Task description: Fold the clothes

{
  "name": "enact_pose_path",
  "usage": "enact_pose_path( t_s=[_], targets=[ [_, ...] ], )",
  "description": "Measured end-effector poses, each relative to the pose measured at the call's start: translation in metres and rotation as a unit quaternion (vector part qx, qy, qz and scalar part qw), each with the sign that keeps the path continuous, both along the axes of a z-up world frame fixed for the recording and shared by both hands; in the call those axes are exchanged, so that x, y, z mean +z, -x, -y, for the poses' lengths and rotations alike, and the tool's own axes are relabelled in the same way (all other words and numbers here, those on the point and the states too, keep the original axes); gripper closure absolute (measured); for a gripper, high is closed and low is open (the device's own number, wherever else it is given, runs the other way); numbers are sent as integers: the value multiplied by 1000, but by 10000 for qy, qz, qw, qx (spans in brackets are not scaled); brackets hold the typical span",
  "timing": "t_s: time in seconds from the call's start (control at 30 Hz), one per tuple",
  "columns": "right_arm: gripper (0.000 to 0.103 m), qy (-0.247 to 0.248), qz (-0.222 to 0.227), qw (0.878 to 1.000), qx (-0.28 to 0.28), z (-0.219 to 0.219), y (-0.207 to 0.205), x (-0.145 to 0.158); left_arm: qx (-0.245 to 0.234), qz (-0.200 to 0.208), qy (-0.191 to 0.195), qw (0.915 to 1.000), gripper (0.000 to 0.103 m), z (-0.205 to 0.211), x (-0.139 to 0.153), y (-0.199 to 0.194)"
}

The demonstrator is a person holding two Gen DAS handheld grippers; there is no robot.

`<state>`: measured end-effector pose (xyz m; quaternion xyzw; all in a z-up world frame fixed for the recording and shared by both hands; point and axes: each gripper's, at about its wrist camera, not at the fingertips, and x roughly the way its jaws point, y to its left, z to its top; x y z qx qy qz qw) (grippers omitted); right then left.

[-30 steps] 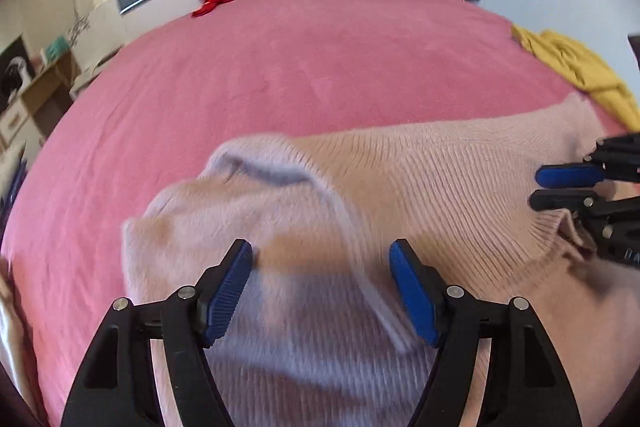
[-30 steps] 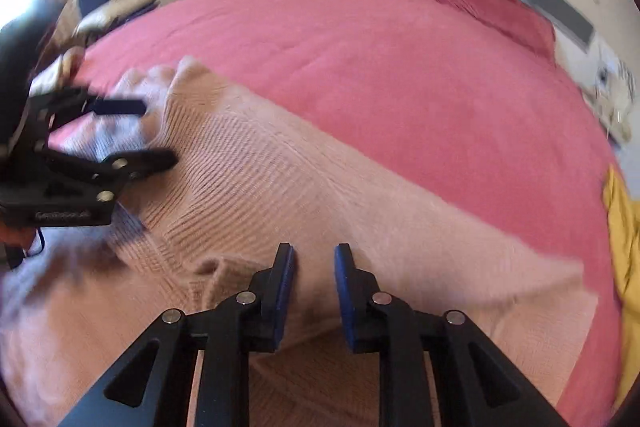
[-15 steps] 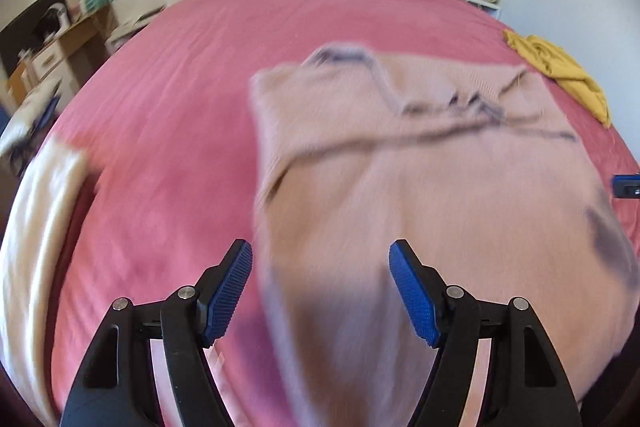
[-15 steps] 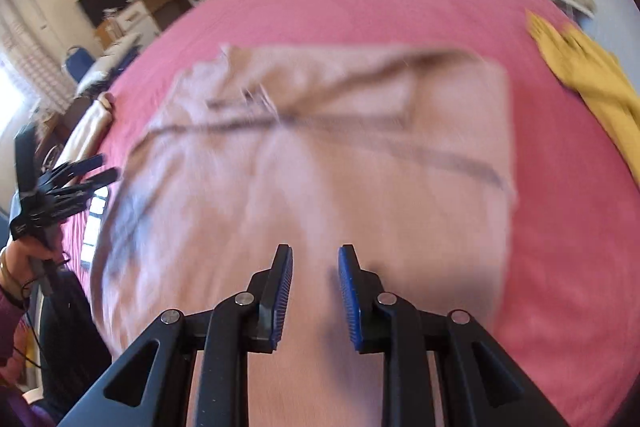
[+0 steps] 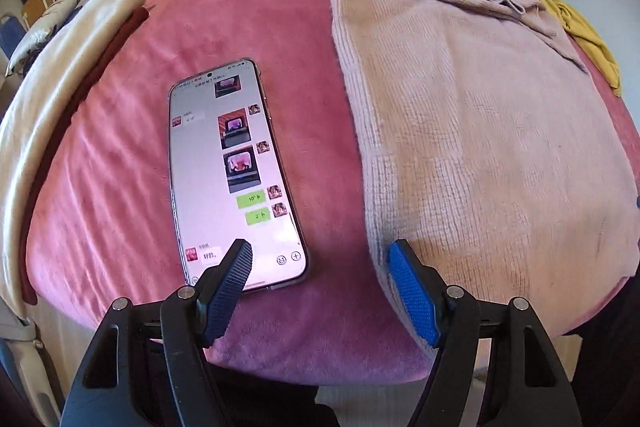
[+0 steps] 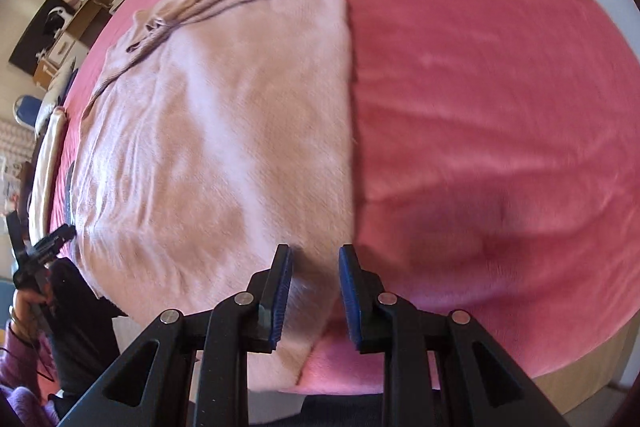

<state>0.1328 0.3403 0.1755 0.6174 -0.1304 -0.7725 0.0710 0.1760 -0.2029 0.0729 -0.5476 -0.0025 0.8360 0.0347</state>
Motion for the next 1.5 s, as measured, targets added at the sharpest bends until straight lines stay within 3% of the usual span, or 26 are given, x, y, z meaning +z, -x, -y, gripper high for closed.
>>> enact_pose_path(
  t_s=[0.2, 0.37, 0.53, 0.7, 0.77, 0.9, 0.97, 1.07, 1.27, 1.4, 1.47, 1.5],
  targets=[
    [78, 181, 35, 9997, -127, -11, -3, -9, -123, 76, -88, 9999, 30, -8, 0, -3],
    [76, 970, 223, 9949, -147, -11, -8, -26, -305, 80, -230, 9992, 26, -15, -3, -7],
    [71, 1599, 370, 9864, 21, -2, -11, -41, -755, 42, 99, 9971, 20, -28, -8, -9],
    [71, 1480, 353, 9883, 139, 2, -12, -43, -777, 119, 130, 9968, 20, -33, -6, -8],
    [72, 1492, 361, 9881, 136, 0, -14, -41, -612, 153, -75, 9980, 20, -31, -4, -10],
    [72, 1519, 339, 9878, 56, -9, -16, -39, -291, 382, -837, 9953, 20, -28, -8, -18],
    [72, 1523, 359, 9877, 64, -11, -17, -40, -277, 383, -970, 9942, 20, -32, -10, -21],
    [71, 1496, 379, 9880, 100, -13, -15, -40, -312, 362, -839, 9953, 20, -41, -17, -20],
    [71, 1330, 303, 9902, 292, -14, -20, -37, -310, 266, -1138, 9927, 20, -56, -14, -17],
    [71, 1246, 285, 9913, 299, -16, -24, -38, -427, 250, -880, 9949, 20, -67, -20, -17],
    [72, 1169, 307, 9922, 297, -16, -22, -37, -467, 242, -766, 9957, 26, -70, -22, -17],
    [74, 1109, 310, 9929, 308, -16, -21, -36, -457, 253, -789, 9955, 34, -68, -20, -17]
  ],
)
